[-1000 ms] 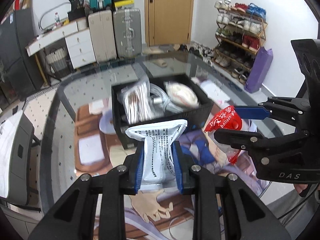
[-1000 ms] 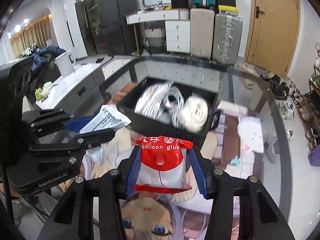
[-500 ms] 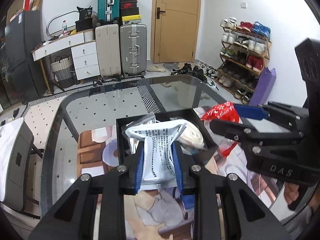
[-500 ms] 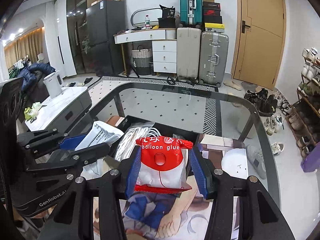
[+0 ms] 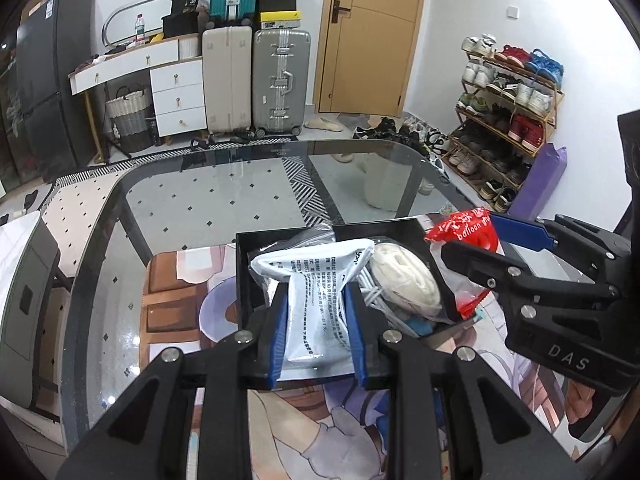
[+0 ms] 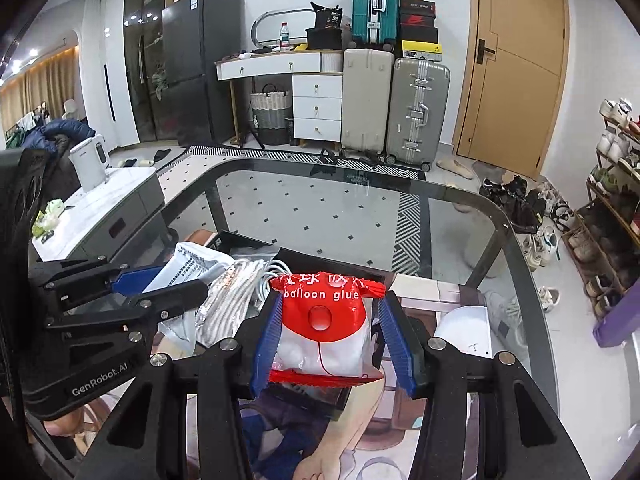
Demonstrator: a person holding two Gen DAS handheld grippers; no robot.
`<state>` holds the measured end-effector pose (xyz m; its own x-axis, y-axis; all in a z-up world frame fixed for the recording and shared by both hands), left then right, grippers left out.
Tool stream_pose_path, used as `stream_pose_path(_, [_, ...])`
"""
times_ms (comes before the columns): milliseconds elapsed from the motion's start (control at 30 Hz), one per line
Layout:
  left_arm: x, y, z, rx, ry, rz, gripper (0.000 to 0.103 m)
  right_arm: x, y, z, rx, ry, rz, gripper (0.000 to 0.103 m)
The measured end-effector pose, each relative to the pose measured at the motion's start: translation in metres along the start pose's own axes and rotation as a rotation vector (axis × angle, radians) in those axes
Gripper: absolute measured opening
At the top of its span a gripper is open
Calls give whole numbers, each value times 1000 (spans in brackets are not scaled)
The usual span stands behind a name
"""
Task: Organize soft objects
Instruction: 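Carry the white packet and balloon glue bag over the box and lower them inside, then open both grippers and withdraw them from the box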
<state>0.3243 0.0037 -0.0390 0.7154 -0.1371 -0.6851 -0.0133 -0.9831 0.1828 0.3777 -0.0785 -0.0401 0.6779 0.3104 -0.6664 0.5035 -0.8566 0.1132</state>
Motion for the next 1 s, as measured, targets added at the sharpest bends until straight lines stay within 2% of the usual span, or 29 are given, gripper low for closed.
stream_pose_path(433, [27,-7,5,-59,-57,17,25,35,-6,1,-40,-39,-12,49])
stream_pose_path(1000, [36,-10,14,-81,-81,35,27,59,-13,18,-25,-109,-76,49])
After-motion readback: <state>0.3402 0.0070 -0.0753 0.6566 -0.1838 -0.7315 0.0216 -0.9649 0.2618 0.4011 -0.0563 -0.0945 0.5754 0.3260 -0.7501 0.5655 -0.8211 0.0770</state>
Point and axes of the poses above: each gripper's, at about its wrist camera, not at the fingertips, and x roughly the way its jaws point, y to its right, z to its underside, the point moved 5 cm from there along x, roughly the way its jaws point, and after that the axes turned 5 degrees about -x, right-handed, at the moved point
